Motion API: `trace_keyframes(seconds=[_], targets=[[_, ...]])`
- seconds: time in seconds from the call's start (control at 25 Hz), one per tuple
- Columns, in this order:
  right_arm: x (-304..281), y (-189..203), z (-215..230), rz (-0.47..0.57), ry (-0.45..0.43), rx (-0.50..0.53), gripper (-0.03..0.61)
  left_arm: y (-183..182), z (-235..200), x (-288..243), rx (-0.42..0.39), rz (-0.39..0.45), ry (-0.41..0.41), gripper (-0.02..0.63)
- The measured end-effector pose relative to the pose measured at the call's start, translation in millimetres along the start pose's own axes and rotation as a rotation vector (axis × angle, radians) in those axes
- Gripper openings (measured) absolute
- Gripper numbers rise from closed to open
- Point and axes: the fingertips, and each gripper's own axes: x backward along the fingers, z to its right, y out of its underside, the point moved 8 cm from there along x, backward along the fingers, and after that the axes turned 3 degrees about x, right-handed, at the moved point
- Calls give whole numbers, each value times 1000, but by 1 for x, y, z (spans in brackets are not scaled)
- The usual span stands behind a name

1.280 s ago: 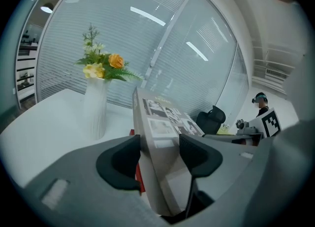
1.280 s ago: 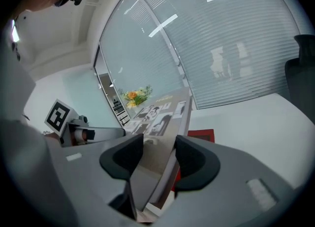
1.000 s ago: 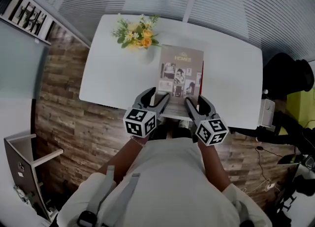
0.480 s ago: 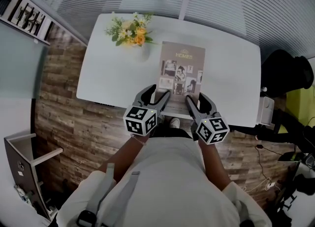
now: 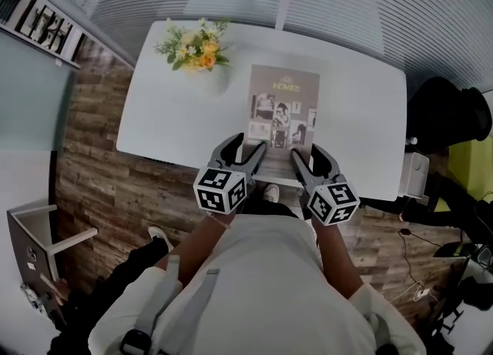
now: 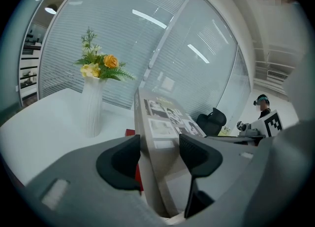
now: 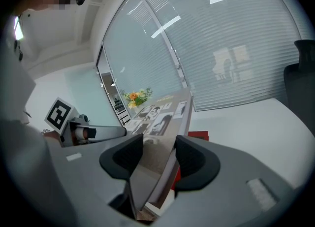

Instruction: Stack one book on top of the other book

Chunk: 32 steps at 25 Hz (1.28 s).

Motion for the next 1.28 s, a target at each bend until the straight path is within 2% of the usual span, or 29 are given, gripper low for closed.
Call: trace_keyframes(seconds=[0.48, 1.28], targets=[[-20, 19, 22, -56, 0, -8, 198, 19, -14, -27, 8, -60, -21, 258], [-71, 71, 73, -179, 12, -80, 198, 65, -51, -90, 41, -168, -70, 258]])
